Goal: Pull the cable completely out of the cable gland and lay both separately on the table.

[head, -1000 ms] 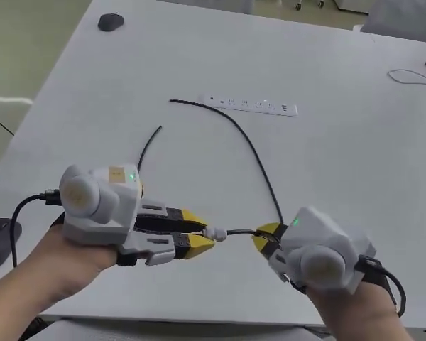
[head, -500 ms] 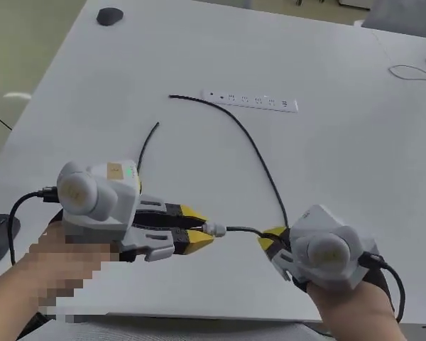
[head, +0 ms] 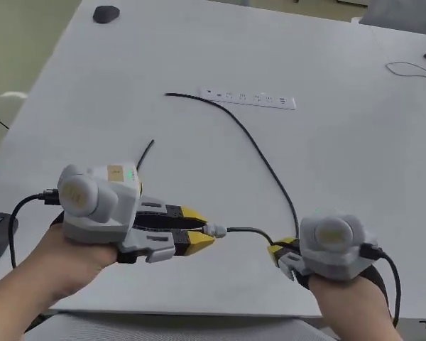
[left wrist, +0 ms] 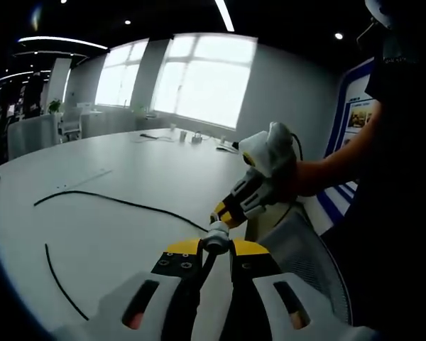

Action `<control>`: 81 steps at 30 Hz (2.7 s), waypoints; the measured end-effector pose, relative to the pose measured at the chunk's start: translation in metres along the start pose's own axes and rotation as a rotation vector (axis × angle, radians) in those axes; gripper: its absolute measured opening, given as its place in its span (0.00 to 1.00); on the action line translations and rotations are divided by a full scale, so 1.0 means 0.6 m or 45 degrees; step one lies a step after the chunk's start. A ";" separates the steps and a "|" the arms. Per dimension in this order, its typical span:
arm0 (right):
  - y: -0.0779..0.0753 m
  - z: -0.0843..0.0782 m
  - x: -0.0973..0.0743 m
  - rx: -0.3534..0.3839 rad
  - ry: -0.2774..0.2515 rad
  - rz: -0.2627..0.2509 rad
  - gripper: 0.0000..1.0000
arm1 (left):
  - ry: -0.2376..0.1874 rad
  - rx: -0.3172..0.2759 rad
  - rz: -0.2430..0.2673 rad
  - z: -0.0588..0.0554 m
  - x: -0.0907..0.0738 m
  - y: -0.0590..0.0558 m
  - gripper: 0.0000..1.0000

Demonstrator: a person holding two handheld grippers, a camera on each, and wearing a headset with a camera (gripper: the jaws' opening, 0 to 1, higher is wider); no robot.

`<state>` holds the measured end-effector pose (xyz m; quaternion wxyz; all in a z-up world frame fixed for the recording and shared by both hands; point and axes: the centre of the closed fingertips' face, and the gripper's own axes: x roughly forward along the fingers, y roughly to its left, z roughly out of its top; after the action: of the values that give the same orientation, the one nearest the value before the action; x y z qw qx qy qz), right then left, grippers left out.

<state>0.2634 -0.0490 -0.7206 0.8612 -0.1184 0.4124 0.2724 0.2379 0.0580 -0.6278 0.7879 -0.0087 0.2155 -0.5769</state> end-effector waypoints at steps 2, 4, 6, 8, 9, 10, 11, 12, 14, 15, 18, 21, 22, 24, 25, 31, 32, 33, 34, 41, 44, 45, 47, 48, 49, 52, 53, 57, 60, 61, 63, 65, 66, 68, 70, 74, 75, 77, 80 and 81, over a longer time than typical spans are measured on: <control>-0.002 0.001 -0.003 -0.014 -0.012 -0.002 0.00 | -0.010 -0.001 0.002 0.006 -0.001 0.000 0.15; -0.001 -0.003 -0.005 -0.058 -0.006 -0.003 0.02 | -0.003 0.000 0.005 0.007 0.000 0.001 0.15; 0.000 -0.004 -0.010 -0.062 -0.002 -0.007 0.02 | 0.007 -0.008 0.010 0.006 -0.001 0.002 0.15; 0.002 0.003 -0.016 -0.074 -0.027 0.007 0.04 | -0.002 -0.047 0.007 0.008 -0.003 0.002 0.15; 0.007 0.008 -0.019 -0.050 -0.043 0.033 0.09 | 0.001 -0.045 0.006 0.007 -0.003 0.001 0.15; 0.012 0.013 -0.022 -0.013 -0.052 0.051 0.13 | 0.006 -0.044 0.011 0.005 -0.004 0.003 0.15; 0.012 0.020 -0.030 -0.037 -0.053 0.048 0.14 | 0.007 -0.041 0.013 0.005 -0.004 0.004 0.15; 0.016 0.030 -0.035 -0.075 -0.077 0.057 0.15 | 0.007 -0.041 0.013 0.004 -0.004 0.003 0.15; 0.025 0.048 -0.046 -0.113 -0.108 0.067 0.18 | 0.007 -0.040 0.015 0.003 -0.004 0.003 0.15; 0.034 0.061 -0.051 -0.158 -0.127 0.084 0.20 | 0.009 -0.046 0.014 0.002 -0.003 0.004 0.15; 0.047 0.093 -0.059 -0.311 -0.198 0.081 0.24 | 0.008 -0.048 0.019 0.003 -0.003 0.004 0.15; 0.069 0.110 -0.061 -0.430 -0.201 0.105 0.23 | 0.002 -0.061 0.023 0.004 -0.002 0.006 0.15; 0.076 0.114 -0.061 -0.446 -0.206 0.113 0.23 | 0.002 -0.062 0.023 0.004 -0.002 0.006 0.15; 0.090 0.113 -0.060 -0.501 -0.185 0.145 0.20 | 0.005 -0.063 0.026 0.004 -0.001 0.007 0.15; 0.095 0.114 -0.059 -0.521 -0.179 0.152 0.19 | 0.005 -0.063 0.026 0.005 -0.001 0.007 0.15; 0.126 0.134 -0.065 -0.661 -0.233 0.163 0.12 | 0.012 -0.060 0.026 0.005 0.002 0.006 0.15; 0.130 0.134 -0.064 -0.677 -0.222 0.165 0.10 | 0.012 -0.059 0.028 0.006 0.002 0.006 0.15; 0.133 0.136 -0.065 -0.687 -0.227 0.164 0.09 | 0.013 -0.060 0.028 0.006 0.002 0.007 0.15; 0.135 0.137 -0.065 -0.701 -0.225 0.163 0.08 | 0.009 -0.056 0.030 0.008 0.002 0.007 0.15; 0.147 0.137 -0.062 -0.772 -0.214 0.174 0.06 | 0.022 -0.038 0.021 0.012 0.007 0.006 0.15; 0.140 0.140 -0.063 -0.776 -0.219 0.141 0.03 | 0.022 -0.029 0.021 0.012 0.008 0.006 0.15; 0.140 0.139 -0.062 -0.788 -0.225 0.134 0.03 | 0.021 -0.031 0.019 0.013 0.008 0.007 0.15; 0.139 0.138 -0.063 -0.787 -0.226 0.129 0.02 | 0.026 -0.018 0.016 0.013 0.009 0.006 0.15; 0.139 0.137 -0.062 -0.775 -0.222 0.132 0.02 | 0.031 -0.014 0.015 0.012 0.009 0.007 0.15; 0.138 0.136 -0.062 -0.770 -0.220 0.134 0.02 | 0.035 -0.009 0.014 0.011 0.010 0.007 0.15; 0.137 0.133 -0.061 -0.749 -0.212 0.137 0.01 | 0.039 0.000 0.015 0.010 0.012 0.007 0.15; 0.136 0.132 -0.060 -0.743 -0.212 0.141 0.01 | 0.042 0.001 0.015 0.009 0.012 0.007 0.15; 0.132 0.126 -0.056 -0.686 -0.199 0.161 0.01 | 0.057 0.004 0.015 0.004 0.012 0.005 0.15; 0.129 0.124 -0.055 -0.644 -0.199 0.168 0.01 | 0.059 0.006 0.022 0.004 0.010 0.006 0.15; 0.128 0.124 -0.054 -0.630 -0.201 0.172 0.01 | 0.058 0.004 0.023 0.004 0.009 0.007 0.15; 0.129 0.123 -0.053 -0.616 -0.204 0.179 0.01 | 0.059 0.003 0.025 0.004 0.009 0.007 0.15; 0.128 0.123 -0.053 -0.597 -0.202 0.180 0.01 | 0.059 0.003 0.030 0.005 0.010 0.007 0.15; 0.128 0.123 -0.053 -0.591 -0.202 0.180 0.01 | 0.059 0.004 0.031 0.005 0.011 0.007 0.15; 0.127 0.125 -0.054 -0.573 -0.206 0.179 0.01 | 0.054 0.005 0.034 0.006 0.011 0.007 0.15; 0.127 0.124 -0.055 -0.558 -0.204 0.184 0.01 | 0.054 0.006 0.032 0.006 0.011 0.007 0.15; 0.115 0.113 -0.052 -0.573 -0.178 0.151 0.01 | 0.061 0.006 0.034 0.002 0.012 0.009 0.15; 0.111 0.111 -0.052 -0.560 -0.174 0.150 0.00 | 0.061 0.004 0.036 0.002 0.011 0.009 0.15; 0.102 0.107 -0.052 -0.521 -0.166 0.146 0.00 | 0.051 0.002 0.027 0.004 0.011 0.006 0.15; 0.088 0.101 -0.052 -0.494 -0.152 0.121 0.00 | 0.042 0.005 0.031 0.009 0.009 0.004 0.15; 0.080 0.097 -0.050 -0.468 -0.144 0.111 0.00 | 0.036 0.001 0.033 0.010 0.008 0.005 0.15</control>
<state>0.2583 0.0045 -0.6593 0.8342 -0.2403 0.3114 0.3865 0.2439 0.0530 -0.6248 0.7921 0.0026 0.2265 -0.5668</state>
